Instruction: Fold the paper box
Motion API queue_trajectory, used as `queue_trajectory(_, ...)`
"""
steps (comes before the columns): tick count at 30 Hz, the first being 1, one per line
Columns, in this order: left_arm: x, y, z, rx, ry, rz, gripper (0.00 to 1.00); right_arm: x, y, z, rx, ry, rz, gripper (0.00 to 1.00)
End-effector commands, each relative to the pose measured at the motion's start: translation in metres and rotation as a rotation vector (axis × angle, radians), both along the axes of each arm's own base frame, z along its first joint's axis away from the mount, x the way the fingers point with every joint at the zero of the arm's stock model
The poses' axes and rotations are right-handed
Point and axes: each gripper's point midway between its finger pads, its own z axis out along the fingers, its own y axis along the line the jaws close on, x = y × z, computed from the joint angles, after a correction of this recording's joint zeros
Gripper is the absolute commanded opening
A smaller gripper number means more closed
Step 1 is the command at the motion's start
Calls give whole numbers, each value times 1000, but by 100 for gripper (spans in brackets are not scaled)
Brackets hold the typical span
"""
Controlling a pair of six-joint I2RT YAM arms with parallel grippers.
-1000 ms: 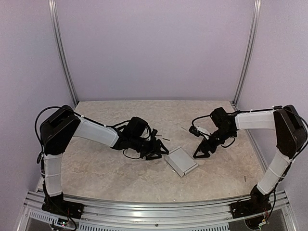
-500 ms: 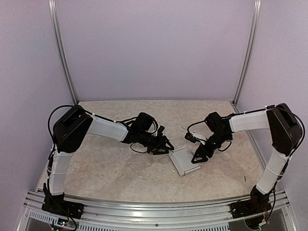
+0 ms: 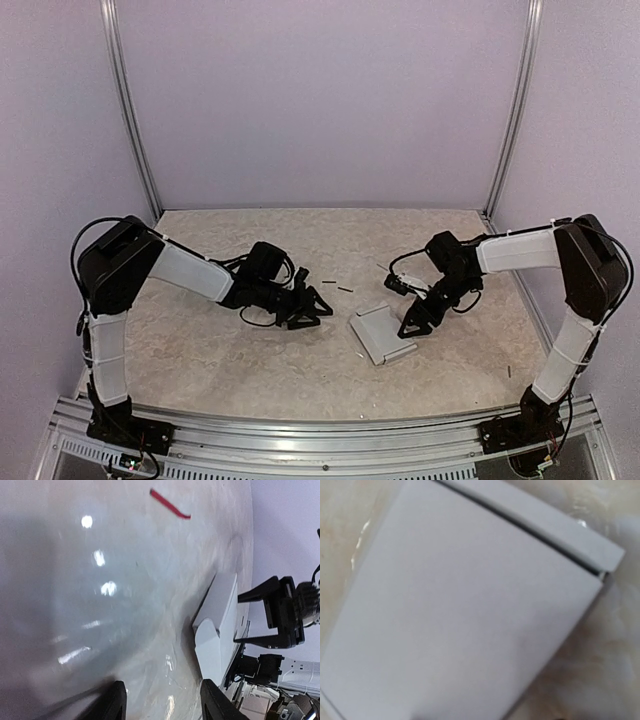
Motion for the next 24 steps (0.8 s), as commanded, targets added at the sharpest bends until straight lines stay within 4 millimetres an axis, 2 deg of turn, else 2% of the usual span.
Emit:
queue_trajectory(1, -32, -22, 24, -66, 0, -48, 51, 0, 3, 2, 5, 4, 1, 61)
queue_trajectory(3, -35, -34, 24, -89, 24, -91, 51, 3, 6, -1, 7, 24, -5, 60)
queue_trajectory(4, -36, -38, 15, -88, 53, -107, 50, 4, 7, -2, 9, 33, -8, 60)
queue_trajectory(6, -38, -48, 9, -97, 85, -133, 49, 7, 11, -1, 21, 41, -13, 59)
queue_trajectory(9, -42, -52, -3, -88, 120, -151, 49, 9, 13, 2, 31, 32, -16, 59)
queue_trajectory(18, -38, -55, 1, -66, 103, -163, 50, 12, 12, 4, 33, 12, -18, 59)
queue_trajectory(24, -37, -61, 0, -104, 107, -183, 48, 11, 12, -3, 25, 24, -20, 59)
